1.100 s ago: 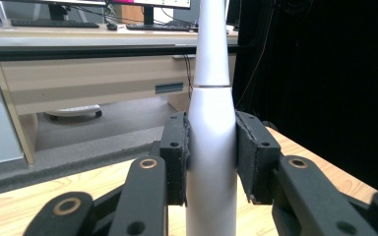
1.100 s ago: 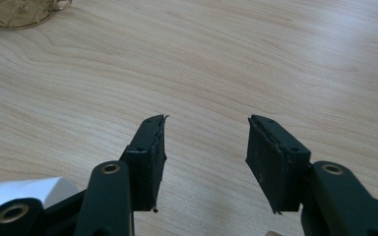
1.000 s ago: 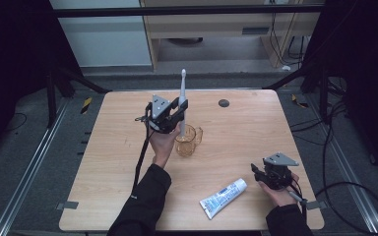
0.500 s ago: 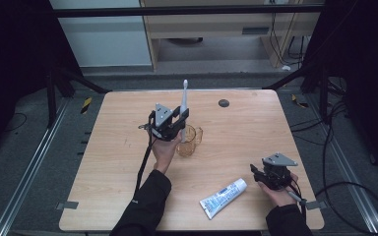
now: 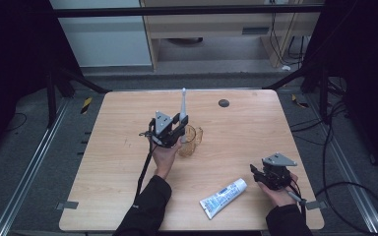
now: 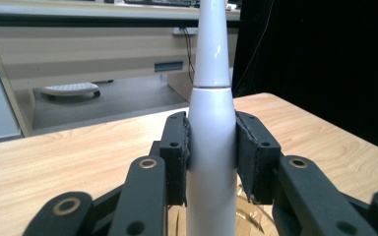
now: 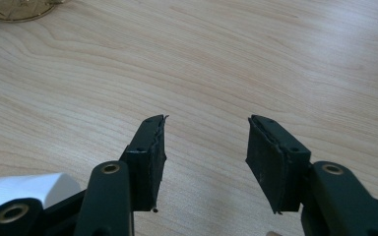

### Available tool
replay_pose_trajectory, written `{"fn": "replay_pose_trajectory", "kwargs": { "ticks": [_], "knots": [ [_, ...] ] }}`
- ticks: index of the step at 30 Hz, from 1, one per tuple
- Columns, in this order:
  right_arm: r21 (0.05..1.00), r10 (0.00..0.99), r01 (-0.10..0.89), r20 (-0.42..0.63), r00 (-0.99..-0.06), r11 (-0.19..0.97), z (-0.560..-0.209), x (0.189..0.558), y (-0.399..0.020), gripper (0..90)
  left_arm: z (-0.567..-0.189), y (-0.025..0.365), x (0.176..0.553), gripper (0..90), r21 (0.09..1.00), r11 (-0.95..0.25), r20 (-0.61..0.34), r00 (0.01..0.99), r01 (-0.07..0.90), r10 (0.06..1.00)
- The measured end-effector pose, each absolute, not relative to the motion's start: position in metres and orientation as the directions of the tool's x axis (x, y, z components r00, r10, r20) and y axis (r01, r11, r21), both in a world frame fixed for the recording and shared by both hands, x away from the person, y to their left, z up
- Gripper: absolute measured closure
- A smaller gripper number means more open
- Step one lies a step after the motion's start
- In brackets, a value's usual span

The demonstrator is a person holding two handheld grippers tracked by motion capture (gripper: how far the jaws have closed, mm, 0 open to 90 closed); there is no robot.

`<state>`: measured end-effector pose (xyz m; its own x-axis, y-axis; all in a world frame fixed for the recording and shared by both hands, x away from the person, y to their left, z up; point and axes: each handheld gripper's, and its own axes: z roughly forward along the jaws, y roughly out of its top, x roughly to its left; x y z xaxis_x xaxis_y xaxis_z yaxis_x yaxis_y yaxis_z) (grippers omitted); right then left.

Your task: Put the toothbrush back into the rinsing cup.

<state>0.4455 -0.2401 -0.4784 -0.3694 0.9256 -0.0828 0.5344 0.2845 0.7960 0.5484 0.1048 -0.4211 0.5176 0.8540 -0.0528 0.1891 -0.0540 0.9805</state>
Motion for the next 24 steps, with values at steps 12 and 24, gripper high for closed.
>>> {"fn": "replay_pose_trajectory", "kwargs": {
  "ticks": [12,24],
  "knots": [
    [0.795,0.926,0.536,-0.083,-0.369,0.285,-0.478,0.446,-0.24,48.9,-0.433,0.106,0.544,67.1,0.976,-0.068,-0.051,0.519,0.209,0.853],
    [0.795,0.927,0.538,-0.077,-0.367,0.28,-0.478,0.445,-0.239,48.9,-0.439,0.109,0.54,67.0,0.97,-0.09,-0.041,0.518,0.225,0.854]
  ]
}}
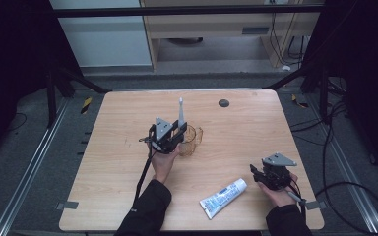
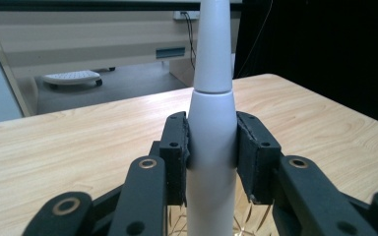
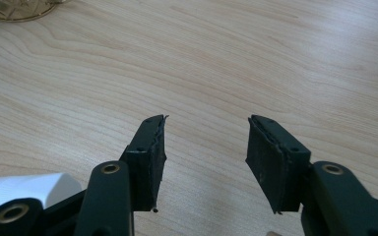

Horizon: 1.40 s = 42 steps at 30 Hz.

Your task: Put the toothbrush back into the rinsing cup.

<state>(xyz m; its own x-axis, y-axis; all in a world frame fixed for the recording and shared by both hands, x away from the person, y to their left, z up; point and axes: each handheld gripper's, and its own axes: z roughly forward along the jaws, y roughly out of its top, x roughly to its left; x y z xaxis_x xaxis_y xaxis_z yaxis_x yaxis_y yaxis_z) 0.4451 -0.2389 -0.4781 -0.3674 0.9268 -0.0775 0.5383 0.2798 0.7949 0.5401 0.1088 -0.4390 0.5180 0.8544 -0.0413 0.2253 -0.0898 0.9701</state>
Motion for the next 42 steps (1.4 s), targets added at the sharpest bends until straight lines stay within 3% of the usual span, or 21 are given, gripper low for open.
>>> {"fn": "replay_pose_trajectory", "kwargs": {
  "ticks": [31,42],
  "knots": [
    [0.796,0.926,0.535,-0.08,-0.368,0.282,-0.477,0.445,-0.237,48.7,-0.447,0.116,0.534,60.0,0.955,-0.137,-0.023,0.528,0.262,0.849],
    [0.802,0.927,0.528,-0.081,-0.367,0.279,-0.475,0.444,-0.238,48.5,-0.433,0.14,0.523,57.2,0.945,-0.145,-0.033,0.525,0.294,0.851]
  ]
}}
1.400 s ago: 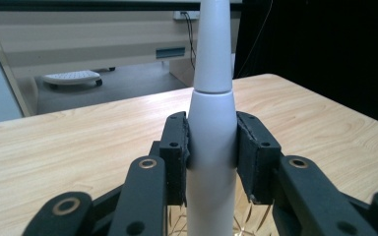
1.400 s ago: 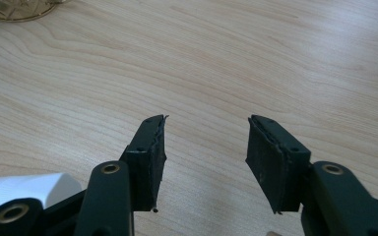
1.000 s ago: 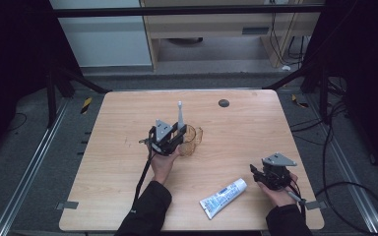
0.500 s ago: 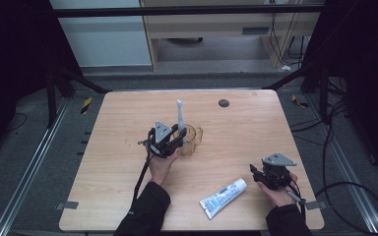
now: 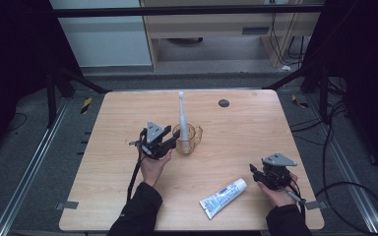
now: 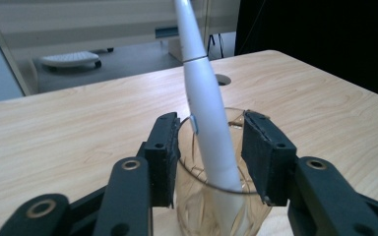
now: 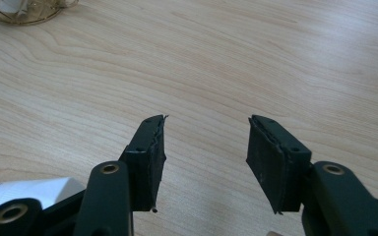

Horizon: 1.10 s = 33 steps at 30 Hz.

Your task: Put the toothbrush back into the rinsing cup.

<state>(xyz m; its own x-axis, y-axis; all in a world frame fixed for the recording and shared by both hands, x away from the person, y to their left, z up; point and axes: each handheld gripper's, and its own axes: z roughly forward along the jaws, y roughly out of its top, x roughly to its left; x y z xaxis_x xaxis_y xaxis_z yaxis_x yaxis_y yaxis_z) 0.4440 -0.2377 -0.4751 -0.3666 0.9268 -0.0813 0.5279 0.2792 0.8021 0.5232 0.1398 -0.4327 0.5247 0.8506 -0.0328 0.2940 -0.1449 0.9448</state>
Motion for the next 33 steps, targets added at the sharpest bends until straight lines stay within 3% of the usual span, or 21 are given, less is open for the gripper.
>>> {"fn": "replay_pose_trajectory", "kwargs": {
  "ticks": [8,18,33],
  "knots": [
    [0.817,0.927,0.512,-0.071,-0.368,0.265,-0.469,0.441,-0.236,47.1,-0.425,0.16,0.517,51.7,0.926,-0.162,-0.048,0.533,0.34,0.845],
    [0.825,0.927,0.507,-0.053,-0.372,0.25,-0.46,0.437,-0.236,46.6,-0.419,0.188,0.496,41.5,0.912,-0.227,0.022,0.513,0.342,0.858],
    [0.819,0.912,0.511,-0.035,-0.409,0.261,-0.451,0.429,-0.233,46.7,-0.448,0.228,0.456,38.3,0.843,-0.304,0.065,0.477,0.444,0.877]
  ]
}}
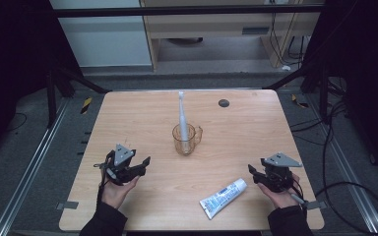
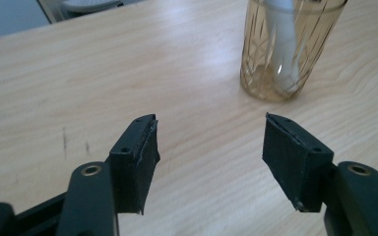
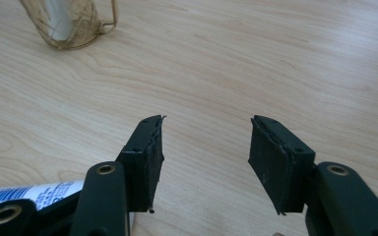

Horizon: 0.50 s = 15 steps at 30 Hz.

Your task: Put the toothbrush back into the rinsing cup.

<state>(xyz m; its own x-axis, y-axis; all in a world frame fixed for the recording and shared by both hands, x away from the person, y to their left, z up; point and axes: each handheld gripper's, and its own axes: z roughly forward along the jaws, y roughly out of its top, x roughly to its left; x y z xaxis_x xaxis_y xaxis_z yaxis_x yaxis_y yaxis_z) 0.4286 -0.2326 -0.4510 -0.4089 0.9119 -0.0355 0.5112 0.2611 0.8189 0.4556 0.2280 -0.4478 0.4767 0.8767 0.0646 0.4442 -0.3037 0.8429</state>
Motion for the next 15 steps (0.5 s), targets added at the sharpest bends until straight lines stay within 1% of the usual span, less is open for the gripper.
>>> {"fn": "replay_pose_trajectory", "kwargs": {
  "ticks": [3,5,8,12,15],
  "knots": [
    [0.812,0.906,0.517,-0.033,-0.421,0.27,-0.45,0.425,-0.232,47.1,-0.451,0.234,0.451,40.1,0.833,-0.296,0.049,0.47,0.468,0.881],
    [0.801,0.899,0.527,-0.03,-0.437,0.283,-0.451,0.422,-0.232,49.1,-0.453,0.238,0.447,41.9,0.827,-0.303,0.063,0.458,0.474,0.887],
    [0.795,0.896,0.534,-0.027,-0.444,0.288,-0.451,0.42,-0.233,50.0,-0.454,0.244,0.443,42.3,0.822,-0.296,0.066,0.435,0.487,0.898],
    [0.787,0.891,0.546,-0.009,-0.455,0.287,-0.451,0.416,-0.233,50.9,-0.456,0.253,0.439,43.7,0.827,-0.297,0.087,0.413,0.477,0.906],
    [0.788,0.883,0.532,-0.031,-0.468,0.31,-0.453,0.414,-0.231,50.8,-0.458,0.259,0.436,45.8,0.827,-0.309,0.109,0.404,0.469,0.908]
  ]
}}
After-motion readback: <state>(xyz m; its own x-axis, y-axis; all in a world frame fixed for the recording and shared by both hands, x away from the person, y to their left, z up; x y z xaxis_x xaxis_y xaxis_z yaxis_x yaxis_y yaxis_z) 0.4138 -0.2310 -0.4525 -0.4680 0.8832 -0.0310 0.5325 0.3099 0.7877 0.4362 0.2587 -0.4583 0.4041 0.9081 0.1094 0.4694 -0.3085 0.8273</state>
